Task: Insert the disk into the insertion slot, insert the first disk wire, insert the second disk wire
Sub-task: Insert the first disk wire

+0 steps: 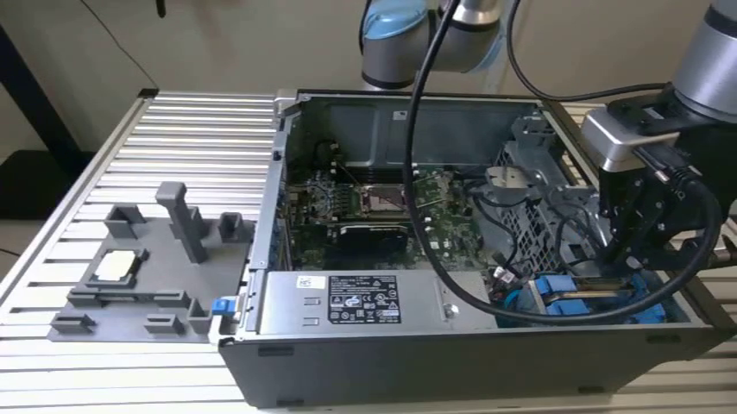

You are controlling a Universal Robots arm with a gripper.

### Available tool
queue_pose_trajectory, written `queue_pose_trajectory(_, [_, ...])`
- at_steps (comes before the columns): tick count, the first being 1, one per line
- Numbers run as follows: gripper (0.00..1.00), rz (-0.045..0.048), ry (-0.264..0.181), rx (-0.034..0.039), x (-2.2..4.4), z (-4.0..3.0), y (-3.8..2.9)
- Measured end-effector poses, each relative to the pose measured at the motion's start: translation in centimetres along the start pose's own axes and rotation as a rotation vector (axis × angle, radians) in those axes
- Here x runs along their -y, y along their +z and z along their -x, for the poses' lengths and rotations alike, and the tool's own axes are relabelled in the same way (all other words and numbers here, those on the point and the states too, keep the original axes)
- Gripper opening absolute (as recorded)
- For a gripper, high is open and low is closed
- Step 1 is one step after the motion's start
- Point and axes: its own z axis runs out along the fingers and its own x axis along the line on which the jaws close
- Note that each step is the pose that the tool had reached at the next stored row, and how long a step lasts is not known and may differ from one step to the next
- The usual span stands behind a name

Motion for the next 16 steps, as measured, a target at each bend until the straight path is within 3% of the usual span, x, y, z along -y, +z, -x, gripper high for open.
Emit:
queue_pose_trajectory(4, [0.19,0.0003,0.0,-0.0052,0.12,0.08,0.42])
queue_pose_trajectory(16, [0.19,-0.0005,0.003,-0.0057,0.24,0.18,1.16])
